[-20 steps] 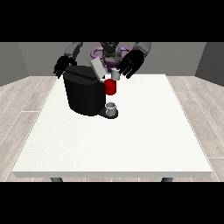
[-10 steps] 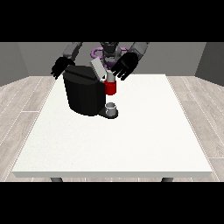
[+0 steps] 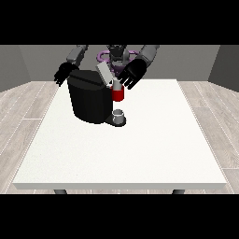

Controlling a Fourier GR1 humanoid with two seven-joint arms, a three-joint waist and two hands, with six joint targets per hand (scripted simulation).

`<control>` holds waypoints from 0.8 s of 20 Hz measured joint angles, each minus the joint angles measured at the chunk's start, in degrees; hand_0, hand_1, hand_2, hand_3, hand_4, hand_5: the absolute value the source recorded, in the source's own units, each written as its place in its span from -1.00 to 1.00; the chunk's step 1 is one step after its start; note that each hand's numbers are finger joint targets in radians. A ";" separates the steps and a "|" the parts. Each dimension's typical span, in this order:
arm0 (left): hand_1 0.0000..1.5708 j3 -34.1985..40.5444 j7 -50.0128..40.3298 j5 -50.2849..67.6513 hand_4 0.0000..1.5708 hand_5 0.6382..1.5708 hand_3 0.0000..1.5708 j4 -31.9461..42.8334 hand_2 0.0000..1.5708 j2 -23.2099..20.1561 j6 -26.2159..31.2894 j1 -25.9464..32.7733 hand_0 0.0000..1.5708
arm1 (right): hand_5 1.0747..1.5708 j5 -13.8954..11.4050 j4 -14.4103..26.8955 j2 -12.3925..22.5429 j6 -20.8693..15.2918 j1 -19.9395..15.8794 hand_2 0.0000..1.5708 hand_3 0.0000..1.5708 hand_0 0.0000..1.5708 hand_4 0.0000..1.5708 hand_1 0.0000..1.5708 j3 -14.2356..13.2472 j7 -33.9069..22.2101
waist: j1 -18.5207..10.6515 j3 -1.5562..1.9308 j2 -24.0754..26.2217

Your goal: Insert the coffee pod into the coffee machine and close the lid

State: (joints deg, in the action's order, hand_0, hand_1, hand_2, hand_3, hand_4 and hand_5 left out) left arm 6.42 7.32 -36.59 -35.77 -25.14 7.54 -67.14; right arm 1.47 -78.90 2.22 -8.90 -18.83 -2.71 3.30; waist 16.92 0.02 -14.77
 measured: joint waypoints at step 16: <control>0.54 0.53 -0.35 -0.66 -0.41 1.00 0.43 0.62 0.58 0.30 0.99 -0.01 0.54 | 1.00 0.72 0.07 0.18 0.13 0.53 -1.00 -1.00 -1.00 -0.43 -1.00 -0.90 1.38 | -0.55 0.06 -0.57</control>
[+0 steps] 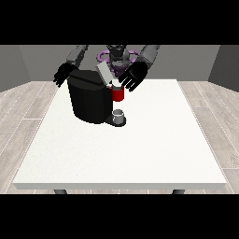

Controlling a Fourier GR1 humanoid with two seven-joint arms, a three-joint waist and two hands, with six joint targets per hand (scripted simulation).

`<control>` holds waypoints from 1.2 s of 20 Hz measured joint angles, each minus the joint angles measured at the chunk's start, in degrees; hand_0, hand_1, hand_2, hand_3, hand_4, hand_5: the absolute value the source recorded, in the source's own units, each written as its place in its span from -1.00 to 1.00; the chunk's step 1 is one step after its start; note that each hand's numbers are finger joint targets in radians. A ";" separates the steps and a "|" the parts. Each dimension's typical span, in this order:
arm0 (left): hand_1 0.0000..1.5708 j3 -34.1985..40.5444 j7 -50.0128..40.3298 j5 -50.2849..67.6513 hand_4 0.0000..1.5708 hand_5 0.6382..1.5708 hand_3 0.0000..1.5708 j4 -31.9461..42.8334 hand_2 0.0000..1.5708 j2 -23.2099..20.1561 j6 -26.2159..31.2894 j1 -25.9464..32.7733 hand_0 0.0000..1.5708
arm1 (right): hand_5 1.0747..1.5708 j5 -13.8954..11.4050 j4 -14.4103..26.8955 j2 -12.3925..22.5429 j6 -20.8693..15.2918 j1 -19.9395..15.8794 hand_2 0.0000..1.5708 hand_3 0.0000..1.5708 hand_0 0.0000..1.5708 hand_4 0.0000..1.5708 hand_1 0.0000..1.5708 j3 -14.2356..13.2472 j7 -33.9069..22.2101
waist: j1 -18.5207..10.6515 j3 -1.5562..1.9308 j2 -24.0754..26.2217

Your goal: Insert the coffee pod into the coffee machine and close the lid

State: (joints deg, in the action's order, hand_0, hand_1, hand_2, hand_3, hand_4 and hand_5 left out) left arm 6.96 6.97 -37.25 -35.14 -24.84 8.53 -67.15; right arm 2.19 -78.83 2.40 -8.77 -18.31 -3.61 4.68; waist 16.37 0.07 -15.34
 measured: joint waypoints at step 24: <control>-1.00 -2.54 2.97 -4.16 -1.00 1.00 -1.00 0.40 -1.00 -1.82 2.48 -0.38 -1.00 | 1.00 0.00 0.54 0.01 -0.84 -1.34 -1.00 -1.00 -1.00 -0.43 -1.00 -0.24 -0.39 | -0.58 -0.02 -0.55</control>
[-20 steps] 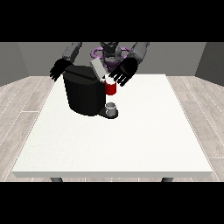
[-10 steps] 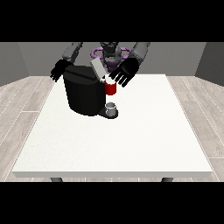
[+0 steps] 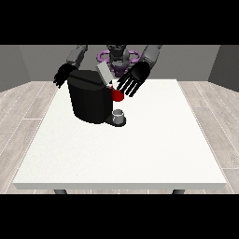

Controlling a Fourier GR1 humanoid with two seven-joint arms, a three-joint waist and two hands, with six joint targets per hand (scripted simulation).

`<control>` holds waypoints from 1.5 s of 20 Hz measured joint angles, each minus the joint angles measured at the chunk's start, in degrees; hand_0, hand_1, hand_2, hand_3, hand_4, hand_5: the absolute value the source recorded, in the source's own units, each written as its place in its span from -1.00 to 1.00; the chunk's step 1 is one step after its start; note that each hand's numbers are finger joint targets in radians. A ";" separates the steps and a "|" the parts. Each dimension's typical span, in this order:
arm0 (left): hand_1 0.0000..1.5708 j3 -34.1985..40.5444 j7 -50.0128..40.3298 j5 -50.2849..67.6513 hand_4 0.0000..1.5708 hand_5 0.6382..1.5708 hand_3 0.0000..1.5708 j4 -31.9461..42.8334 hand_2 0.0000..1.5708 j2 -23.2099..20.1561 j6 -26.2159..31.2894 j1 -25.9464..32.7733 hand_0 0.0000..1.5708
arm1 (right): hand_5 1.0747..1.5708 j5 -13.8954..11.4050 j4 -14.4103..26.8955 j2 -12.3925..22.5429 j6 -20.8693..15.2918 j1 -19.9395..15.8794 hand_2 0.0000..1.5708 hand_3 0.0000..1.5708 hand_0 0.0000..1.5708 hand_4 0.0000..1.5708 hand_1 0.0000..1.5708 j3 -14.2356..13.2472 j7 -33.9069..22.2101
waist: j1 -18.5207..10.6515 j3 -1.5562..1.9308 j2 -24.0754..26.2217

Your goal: Insert the coffee pod into the coffee machine and close the lid

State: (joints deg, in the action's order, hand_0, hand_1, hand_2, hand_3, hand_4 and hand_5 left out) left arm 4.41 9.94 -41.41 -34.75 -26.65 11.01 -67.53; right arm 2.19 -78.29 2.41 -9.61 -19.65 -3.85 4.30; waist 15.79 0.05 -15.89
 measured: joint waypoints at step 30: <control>-1.00 11.40 1.74 14.77 -1.00 1.00 -1.00 -3.59 -1.00 13.59 2.01 15.33 -1.00 | 1.00 2.54 6.46 1.44 -0.28 11.77 -1.00 -1.00 -1.00 -0.49 -1.00 -4.99 1.79 | -11.32 -0.11 18.72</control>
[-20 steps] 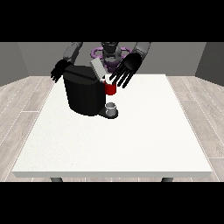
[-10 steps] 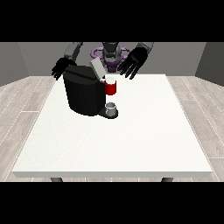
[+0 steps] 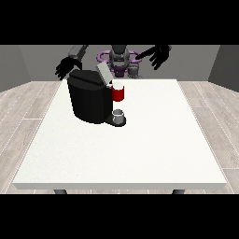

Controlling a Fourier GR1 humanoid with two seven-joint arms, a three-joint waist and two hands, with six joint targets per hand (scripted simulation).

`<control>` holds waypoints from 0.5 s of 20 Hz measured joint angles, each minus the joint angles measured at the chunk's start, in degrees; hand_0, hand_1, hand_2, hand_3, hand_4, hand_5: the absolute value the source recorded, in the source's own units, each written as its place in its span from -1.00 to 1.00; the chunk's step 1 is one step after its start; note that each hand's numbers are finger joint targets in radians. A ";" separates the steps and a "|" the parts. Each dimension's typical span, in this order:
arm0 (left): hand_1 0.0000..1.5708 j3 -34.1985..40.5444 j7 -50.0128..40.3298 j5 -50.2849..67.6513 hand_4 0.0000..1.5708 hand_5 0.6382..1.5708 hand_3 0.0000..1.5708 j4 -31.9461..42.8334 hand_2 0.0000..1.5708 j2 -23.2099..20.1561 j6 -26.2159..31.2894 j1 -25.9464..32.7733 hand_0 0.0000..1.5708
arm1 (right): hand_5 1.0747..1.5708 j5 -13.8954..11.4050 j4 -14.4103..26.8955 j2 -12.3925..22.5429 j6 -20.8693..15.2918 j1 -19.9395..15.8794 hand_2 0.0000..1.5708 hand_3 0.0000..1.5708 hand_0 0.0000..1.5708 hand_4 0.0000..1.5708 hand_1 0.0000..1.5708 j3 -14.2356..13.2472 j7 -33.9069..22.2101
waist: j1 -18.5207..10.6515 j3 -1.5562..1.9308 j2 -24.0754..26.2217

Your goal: Insert the coffee pod into the coffee machine and close the lid

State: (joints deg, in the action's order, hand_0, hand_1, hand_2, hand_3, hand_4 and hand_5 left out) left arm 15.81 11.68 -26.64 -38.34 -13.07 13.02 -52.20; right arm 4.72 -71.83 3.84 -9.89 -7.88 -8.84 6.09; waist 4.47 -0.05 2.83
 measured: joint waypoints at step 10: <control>-1.00 4.69 1.87 8.74 -1.00 1.00 -1.00 -2.08 -1.00 6.32 0.69 13.47 -1.00 | 1.00 -0.88 -4.67 2.71 3.97 4.50 -1.00 -1.00 -1.00 -0.63 -1.00 2.38 -1.33 | -4.20 0.04 9.32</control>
State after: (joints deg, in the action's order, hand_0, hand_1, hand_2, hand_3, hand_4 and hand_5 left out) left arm 20.50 13.55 -17.91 -40.42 -6.75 13.71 -38.73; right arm 3.84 -76.50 6.56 -5.92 -3.38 -6.45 4.76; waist 0.27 -0.01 12.15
